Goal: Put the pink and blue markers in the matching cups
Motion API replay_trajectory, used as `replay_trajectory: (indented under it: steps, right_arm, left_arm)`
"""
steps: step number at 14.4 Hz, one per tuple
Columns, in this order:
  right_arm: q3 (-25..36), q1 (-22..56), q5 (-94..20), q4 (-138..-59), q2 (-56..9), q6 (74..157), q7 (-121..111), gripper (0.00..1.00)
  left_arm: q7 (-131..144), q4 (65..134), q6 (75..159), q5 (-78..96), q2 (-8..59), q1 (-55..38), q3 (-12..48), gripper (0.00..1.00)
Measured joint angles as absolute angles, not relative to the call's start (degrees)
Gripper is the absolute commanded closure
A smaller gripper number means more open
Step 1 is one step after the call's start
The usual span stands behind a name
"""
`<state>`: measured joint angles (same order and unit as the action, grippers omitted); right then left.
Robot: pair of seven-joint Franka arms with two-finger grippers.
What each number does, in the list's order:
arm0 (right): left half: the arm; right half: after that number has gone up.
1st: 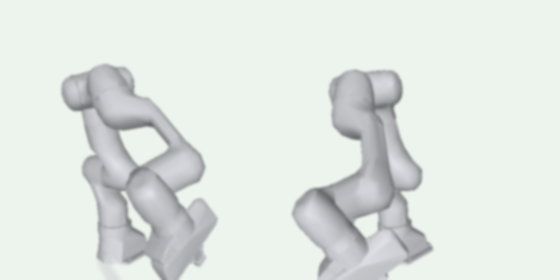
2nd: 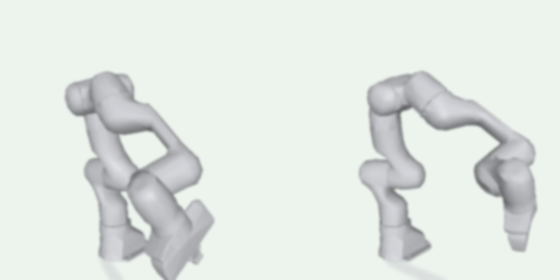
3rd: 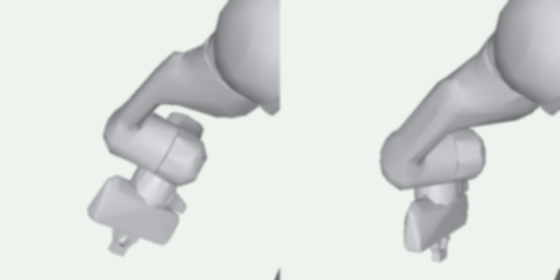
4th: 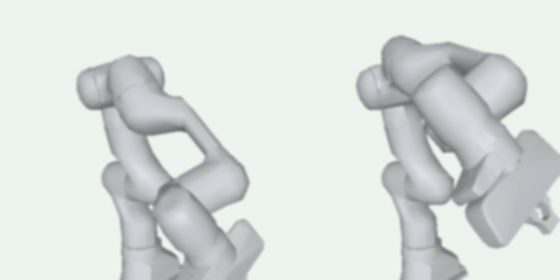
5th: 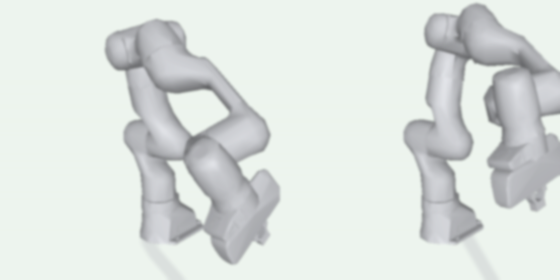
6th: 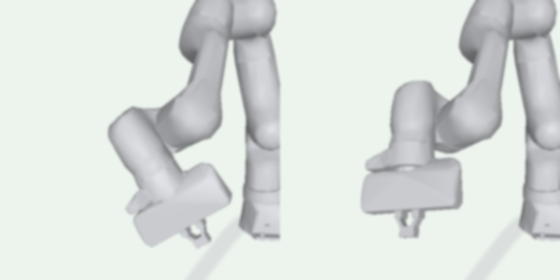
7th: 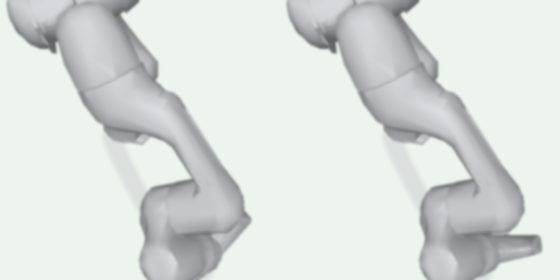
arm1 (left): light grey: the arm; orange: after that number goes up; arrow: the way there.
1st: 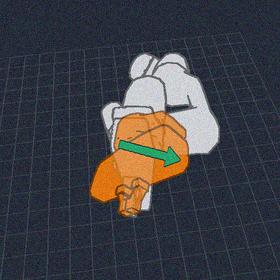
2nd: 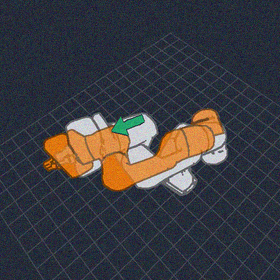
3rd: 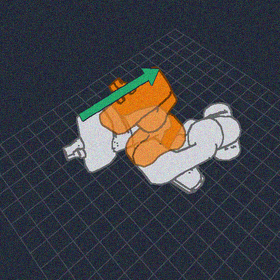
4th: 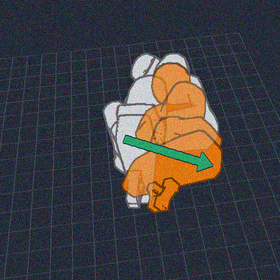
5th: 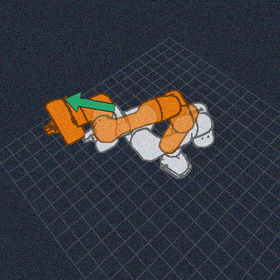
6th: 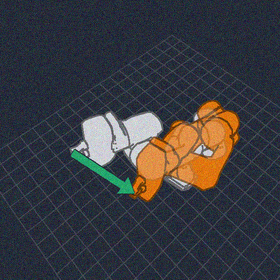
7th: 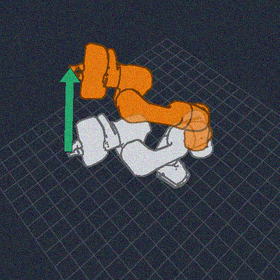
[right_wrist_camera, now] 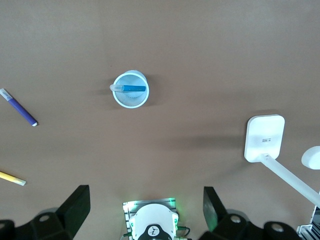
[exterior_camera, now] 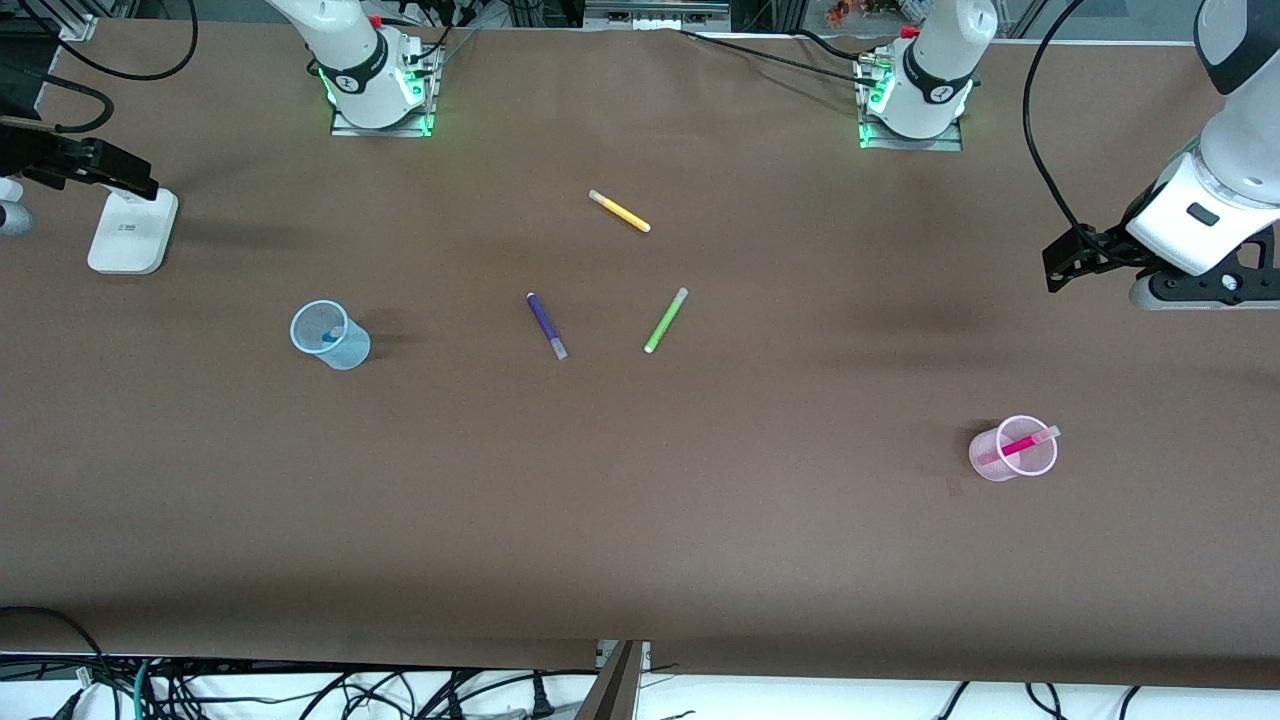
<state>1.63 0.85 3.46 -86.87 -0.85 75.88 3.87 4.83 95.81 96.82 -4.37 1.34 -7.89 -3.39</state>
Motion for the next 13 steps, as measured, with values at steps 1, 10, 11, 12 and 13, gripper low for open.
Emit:
replay_trajectory:
  steps: [1, 10, 11, 12, 13]
  right_arm:
    - [1.63, 0.85, 3.46, -86.86, -0.85, 75.88, 3.88, 0.00]
    - [1.63, 0.85, 3.46, -86.85, -0.85, 75.88, 3.94, 0.00]
    - [1.63, 0.85, 3.46, -86.85, -0.85, 75.88, 3.94, 0.00]
    - [1.63, 0.85, 3.46, -86.85, -0.85, 75.88, 3.95, 0.00]
    - [1.63, 0.84, 3.46, -86.85, -0.85, 75.88, 3.97, 0.00]
  left_arm:
    - [4.83, 95.77, 96.84, -3.68, 1.33, -7.88, -3.41, 0.00]
    - [4.83, 95.75, 96.85, -3.28, 1.43, -7.89, -3.47, 0.00]
    - [4.83, 95.75, 96.85, -3.28, 1.43, -7.89, -3.47, 0.00]
    - [4.83, 95.75, 96.85, -3.28, 1.43, -7.89, -3.47, 0.00]
    - [4.83, 95.75, 96.85, -3.28, 1.44, -7.89, -3.47, 0.00]
